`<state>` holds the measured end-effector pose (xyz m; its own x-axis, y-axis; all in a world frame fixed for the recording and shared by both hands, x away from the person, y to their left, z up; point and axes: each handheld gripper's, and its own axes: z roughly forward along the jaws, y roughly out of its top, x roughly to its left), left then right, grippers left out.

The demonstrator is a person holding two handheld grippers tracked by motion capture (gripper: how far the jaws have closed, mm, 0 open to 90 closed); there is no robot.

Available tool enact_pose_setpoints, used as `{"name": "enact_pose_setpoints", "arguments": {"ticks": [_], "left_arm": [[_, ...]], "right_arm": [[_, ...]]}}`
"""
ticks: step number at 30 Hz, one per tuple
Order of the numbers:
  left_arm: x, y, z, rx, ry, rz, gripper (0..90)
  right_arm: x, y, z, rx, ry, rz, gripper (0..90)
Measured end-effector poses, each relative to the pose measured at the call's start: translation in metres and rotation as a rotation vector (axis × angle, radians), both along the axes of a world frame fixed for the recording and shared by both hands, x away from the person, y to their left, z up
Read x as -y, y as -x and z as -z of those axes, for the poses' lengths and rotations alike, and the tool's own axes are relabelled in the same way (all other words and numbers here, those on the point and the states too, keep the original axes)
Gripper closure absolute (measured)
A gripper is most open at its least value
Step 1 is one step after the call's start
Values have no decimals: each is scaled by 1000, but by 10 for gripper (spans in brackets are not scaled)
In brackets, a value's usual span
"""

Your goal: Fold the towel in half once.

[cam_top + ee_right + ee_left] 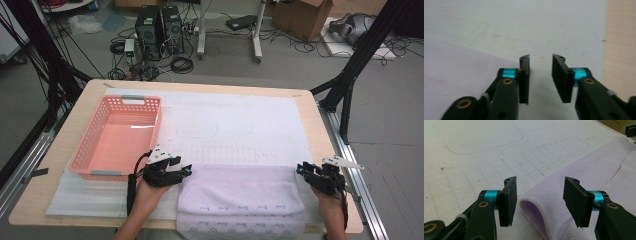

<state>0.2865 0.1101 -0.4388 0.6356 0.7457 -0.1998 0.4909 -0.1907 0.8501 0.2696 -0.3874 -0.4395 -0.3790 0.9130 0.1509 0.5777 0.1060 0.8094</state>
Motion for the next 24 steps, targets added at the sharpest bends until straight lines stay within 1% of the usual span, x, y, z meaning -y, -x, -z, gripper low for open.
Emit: {"name": "enact_pose_setpoints", "arguments": {"ticks": [1,2,3,4,5,6,7,9,10,12,13,14,15,16,17,18,19,20,21,23,24], "left_arm": [[1,0,1,-7,-11,-3,443],[1,-1,3,-18,-19,-4,436],[2,-1,4,-29,-29,-6,423],[2,-2,6,-42,-46,-8,410],[2,-2,8,-51,-63,-10,409],[2,-3,10,-59,-75,-8,408],[2,-3,13,-71,-85,-6,408],[2,-3,13,-72,-88,-3,404],[3,-2,13,-65,-102,1,401],[5,0,13,-53,-126,12,403],[6,1,13,-40,-145,19,445],[8,3,13,-27,-167,19,528],[9,4,12,-29,-166,26,595],[8,4,11,-52,-144,60,728],[10,5,11,-51,-152,52,847],[12,5,10,-53,-160,45,853],[13,2,7,-58,-164,36,858],[13,-1,5,-48,-161,11,861],[13,-5,2,-42,-146,-10,863],[15,-15,-5,-34,-122,-52,864],[19,-23,-8,-28,-120,-73,865]], "right_arm": [[-2,2,0,1,-6,-8,585],[-4,2,0,-11,-8,-24,557],[-7,2,1,-29,-8,-40,555],[-10,3,3,-42,5,-58,555],[-15,3,5,-52,38,-70,555],[-18,3,8,-64,82,-85,555],[-21,3,9,-66,109,-86,554],[-22,4,8,-78,116,-83,563],[-23,4,7,-76,126,-87,576],[-24,6,7,-75,127,-93,616],[-23,7,7,-80,119,-93,657],[-22,7,8,-80,112,-96,702],[-21,8,8,-75,107,-109,777],[-21,8,9,-79,86,-130,820],[-22,9,9,-70,100,-134,830],[-23,9,8,-68,112,-137,839],[-24,8,8,-67,112,-138,845],[-23,6,7,-62,116,-143,849],[-21,4,8,-53,119,-141,852],[-15,-3,9,-45,82,-120,860],[-12,-7,8,-30,66,-99,864]]}}
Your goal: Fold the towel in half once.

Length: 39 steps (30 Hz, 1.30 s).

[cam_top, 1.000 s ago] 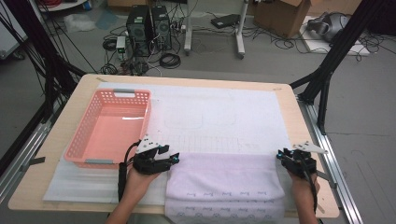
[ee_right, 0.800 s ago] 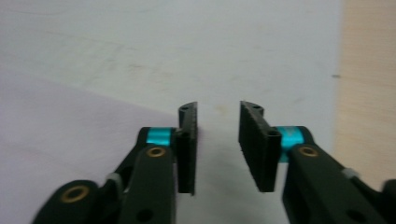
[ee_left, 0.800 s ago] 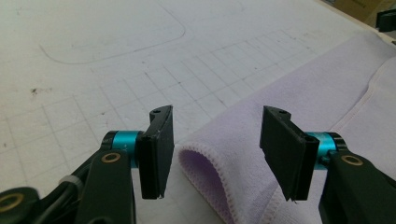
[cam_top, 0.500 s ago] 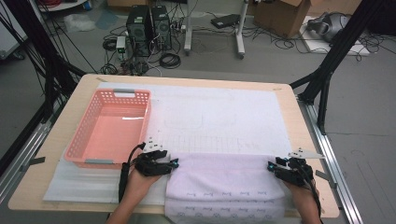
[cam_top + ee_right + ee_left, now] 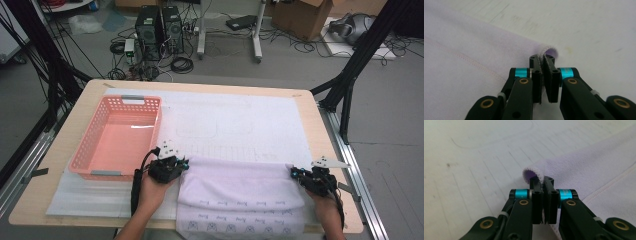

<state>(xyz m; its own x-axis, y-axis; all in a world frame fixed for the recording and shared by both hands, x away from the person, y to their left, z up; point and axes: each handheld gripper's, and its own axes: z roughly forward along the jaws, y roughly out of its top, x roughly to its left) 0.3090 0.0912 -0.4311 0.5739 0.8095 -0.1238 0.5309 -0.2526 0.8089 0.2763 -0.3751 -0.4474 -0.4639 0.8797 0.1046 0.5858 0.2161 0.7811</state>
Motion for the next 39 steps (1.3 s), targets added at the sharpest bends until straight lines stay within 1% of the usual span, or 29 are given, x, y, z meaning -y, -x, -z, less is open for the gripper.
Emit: {"name": "enact_pose_setpoints", "arguments": {"ticks": [1,3,4,6,7,8,9,12,15,16,17,19,21,23,24,25,26,27,28,29,30,31,32,33,34,35,36,37,39], "left_arm": [[2,-5,-2,2,-18,-4,866],[8,-18,-8,9,-27,-21,866],[10,-25,-11,13,-41,-28,869],[10,-40,-16,-1,-41,-56,870],[10,-47,-17,-7,-36,-74,870],[9,-54,-18,-2,-22,-88,870],[7,-60,-18,-11,-2,-102,870],[4,-75,-22,-14,17,-135,871],[1,-87,-27,-10,28,-153,871],[0,-90,-28,-4,38,-163,871],[-2,-94,-28,-8,40,-170,871],[-4,-100,-29,-4,44,-182,871],[-5,-108,-32,3,51,-194,871],[-4,-113,-35,-3,63,-208,871],[-3,-114,-36,0,57,-212,871],[-2,-114,-35,4,53,-208,870],[-2,-115,-35,1,53,-207,870],[-1,-115,-33,-6,53,-205,862],[-1,-115,-32,-11,46,-207,814],[-1,-115,-31,-20,33,-205,709],[-1,-115,-30,-30,26,-198,610],[-1,-114,-30,-35,14,-182,563],[0,-112,-30,-22,-1,-167,546],[0,-109,-30,-15,-7,-150,535],[1,-107,-29,-13,-5,-128,535],[2,-105,-28,-11,-15,-107,535],[3,-103,-26,-12,-18,-90,535],[4,-102,-24,-18,-9,-72,535],[9,-101,-21,-43,-31,-35,533]], "right_arm": [[1,-6,-3,15,-6,28,864],[3,-17,-9,32,-13,50,864],[3,-23,-12,39,-15,58,864],[4,-34,-19,58,-12,65,864],[4,-40,-22,60,-13,63,864],[4,-45,-25,64,-16,62,864],[4,-50,-27,68,-21,63,864],[-1,-65,-34,78,-14,66,864],[-5,-81,-39,83,3,70,864],[-6,-86,-41,85,-1,76,865],[-7,-91,-43,91,-9,80,864],[-8,-101,-47,94,-20,90,865],[-11,-109,-50,99,-10,93,865],[-14,-117,-53,107,-8,101,865],[-15,-120,-55,106,-11,106,865],[-15,-122,-56,117,-16,113,865],[-15,-125,-57,117,-22,119,865],[-14,-127,-57,111,-15,118,864],[-15,-128,-56,104,-8,121,863],[-16,-130,-53,95,-4,123,856],[-16,-131,-50,68,-10,124,822],[-16,-132,-47,38,-17,125,714],[-15,-133,-44,30,-24,136,634],[-15,-131,-42,22,-29,142,630],[-15,-130,-41,28,-34,137,625],[-16,-129,-40,22,-28,129,611],[-17,-128,-40,5,-18,115,599],[-18,-127,-40,-5,-13,100,598],[-22,-126,-40,-16,-13,68,585]]}}
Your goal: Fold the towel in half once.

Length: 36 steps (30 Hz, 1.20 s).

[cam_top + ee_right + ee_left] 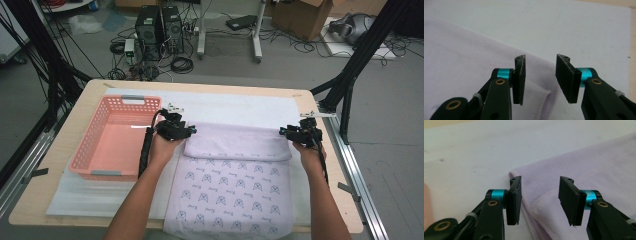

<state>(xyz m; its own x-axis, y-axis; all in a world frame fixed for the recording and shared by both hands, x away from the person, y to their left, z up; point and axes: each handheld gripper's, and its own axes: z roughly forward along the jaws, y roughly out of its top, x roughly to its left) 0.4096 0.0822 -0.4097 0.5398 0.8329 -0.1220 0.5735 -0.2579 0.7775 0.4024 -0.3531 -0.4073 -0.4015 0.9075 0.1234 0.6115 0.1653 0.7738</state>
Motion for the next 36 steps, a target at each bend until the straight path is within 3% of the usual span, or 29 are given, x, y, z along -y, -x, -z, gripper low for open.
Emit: {"name": "enact_pose_setpoints", "arguments": {"ticks": [3,7,10,11,13,15,22,30,34,36], "left_arm": [[9,3,4,4,-20,38,534],[14,5,14,-35,-53,41,547],[17,7,21,-54,-97,31,643],[17,7,23,-67,-110,34,691],[16,10,24,-54,-111,20,810],[17,12,22,-39,-126,24,866],[8,30,11,17,-60,27,868],[-2,65,1,99,-3,50,868],[-2,85,2,132,19,69,868],[-1,95,5,147,27,76,869]], "right_arm": [[-8,1,1,-24,28,-36,578],[-15,0,12,-125,79,-52,564],[-17,4,15,-133,117,-59,697],[-16,6,17,-118,121,-66,761],[-13,10,21,-141,105,-71,861],[-9,16,23,-121,73,-63,872],[-2,44,21,-50,8,-76,872],[1,98,19,36,-31,-120,872],[2,125,21,60,-15,-134,872],[4,137,22,72,-32,-131,872]]}}
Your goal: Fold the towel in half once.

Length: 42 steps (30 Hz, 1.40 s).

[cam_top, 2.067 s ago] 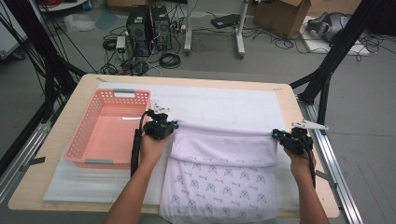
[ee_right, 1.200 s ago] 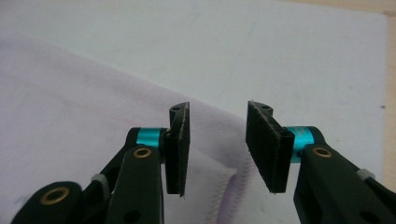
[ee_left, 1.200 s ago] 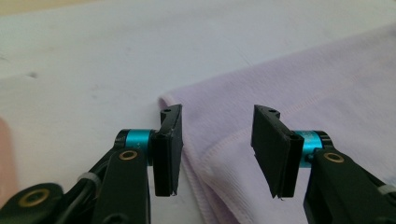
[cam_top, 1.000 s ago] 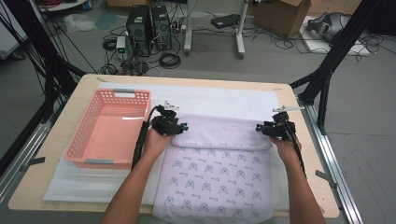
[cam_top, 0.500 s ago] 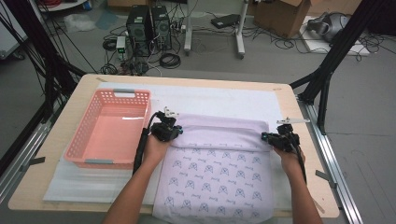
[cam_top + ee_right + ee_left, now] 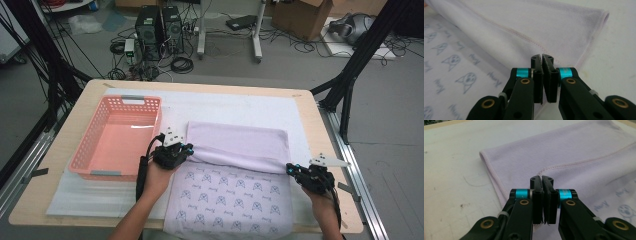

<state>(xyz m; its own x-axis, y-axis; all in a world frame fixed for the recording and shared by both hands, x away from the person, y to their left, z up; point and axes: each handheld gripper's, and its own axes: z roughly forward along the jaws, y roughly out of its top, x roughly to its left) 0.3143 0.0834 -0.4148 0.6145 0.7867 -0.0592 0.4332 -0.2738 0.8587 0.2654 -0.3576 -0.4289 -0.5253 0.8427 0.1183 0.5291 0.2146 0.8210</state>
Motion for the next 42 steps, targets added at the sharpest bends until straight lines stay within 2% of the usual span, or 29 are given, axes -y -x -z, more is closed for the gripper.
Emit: {"name": "enact_pose_setpoints", "arguments": {"ticks": [3,8,14,15,16,17,19,22,24,26,28,30,32,35,42], "left_arm": [[-1,14,5,18,-2,9,869],[-8,36,14,43,-14,14,870],[-15,49,13,59,-17,28,870],[-15,50,14,64,-19,31,871],[-16,51,15,63,-15,31,871],[-16,51,17,61,-14,32,870],[-16,50,20,56,-9,27,870],[-15,49,22,49,-9,20,869],[-16,49,24,37,-9,18,869],[-16,48,27,24,-6,13,868],[-16,48,28,19,-8,14,867],[-17,49,29,16,-7,13,867],[-18,50,30,12,-7,15,866],[-19,52,29,16,-14,16,865],[-29,58,26,34,0,23,871]], "right_arm": [[4,15,-1,10,-12,-1,874],[1,30,-6,22,18,-18,900],[0,41,-5,30,39,-25,892],[1,41,-5,36,39,-16,841],[1,41,-5,42,30,3,717],[0,39,-5,37,9,31,639],[-2,33,-1,31,-11,73,559],[-8,19,4,22,3,116,504],[-11,9,8,24,-1,130,515],[-14,1,12,1,-29,127,599],[-20,-1,15,-18,-2,100,851],[-23,2,15,-29,29,74,870],[-21,7,11,-20,45,61,874],[-16,18,6,-24,48,36,877],[-12,45,3,-13,47,-29,879]]}}
